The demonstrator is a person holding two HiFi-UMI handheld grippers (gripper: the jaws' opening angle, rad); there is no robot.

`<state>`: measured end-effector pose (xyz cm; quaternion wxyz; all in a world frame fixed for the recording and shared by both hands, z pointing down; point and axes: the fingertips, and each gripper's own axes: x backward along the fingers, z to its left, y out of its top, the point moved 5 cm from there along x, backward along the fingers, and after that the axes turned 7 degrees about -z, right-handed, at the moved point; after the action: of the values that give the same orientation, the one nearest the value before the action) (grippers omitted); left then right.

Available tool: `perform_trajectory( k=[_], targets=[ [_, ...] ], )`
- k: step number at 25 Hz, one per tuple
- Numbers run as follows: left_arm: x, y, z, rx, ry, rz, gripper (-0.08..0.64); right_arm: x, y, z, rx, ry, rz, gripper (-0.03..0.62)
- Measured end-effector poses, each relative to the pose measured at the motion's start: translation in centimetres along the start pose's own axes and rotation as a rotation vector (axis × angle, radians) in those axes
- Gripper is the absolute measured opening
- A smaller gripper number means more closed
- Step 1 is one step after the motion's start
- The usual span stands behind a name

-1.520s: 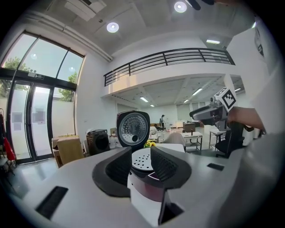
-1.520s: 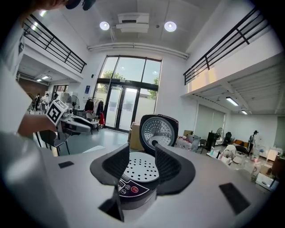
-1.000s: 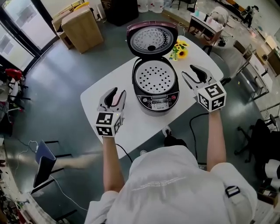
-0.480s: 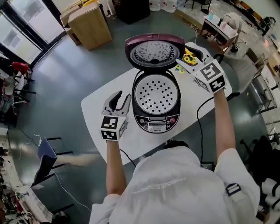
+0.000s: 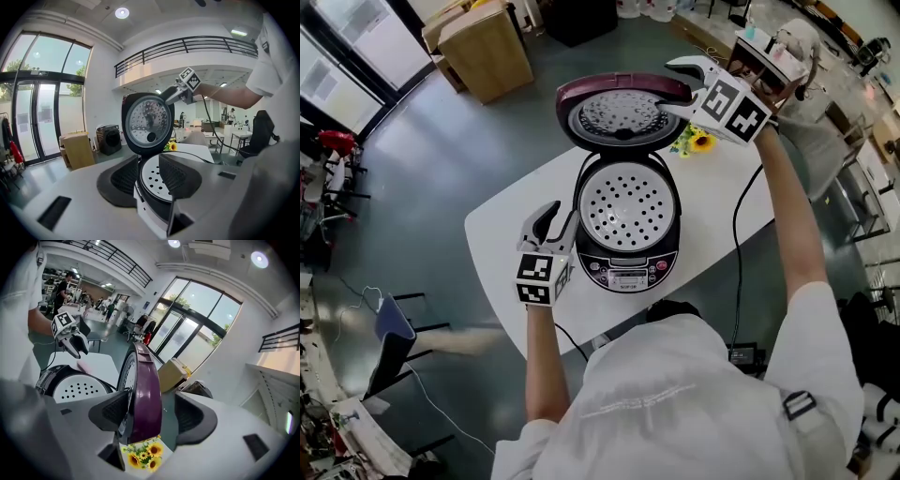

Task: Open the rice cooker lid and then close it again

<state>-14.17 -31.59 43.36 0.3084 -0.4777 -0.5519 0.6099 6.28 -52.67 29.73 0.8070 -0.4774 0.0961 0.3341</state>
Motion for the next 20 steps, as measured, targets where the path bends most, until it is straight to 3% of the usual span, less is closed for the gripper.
perform_trajectory(
  k=[5,9,20],
  targets=[
    [0.0,-0.6,-0.5,0.000,-0.023,0.014,0.150,-1.8,0.2,0.0,0.066,0.123,0.081,0.306],
    [0.2,-1.0,-0.8,0.001,-0.036,0.027,0.150,-2.9,-0.1,0.6,0.071,0.191,0.112,0.244],
    [1.1,-1.3,-1.4,-0.007,-0.064,0.040,0.150,-2.9,-0.2,0.9,0.057,0.168,0.139,0.213]
  ],
)
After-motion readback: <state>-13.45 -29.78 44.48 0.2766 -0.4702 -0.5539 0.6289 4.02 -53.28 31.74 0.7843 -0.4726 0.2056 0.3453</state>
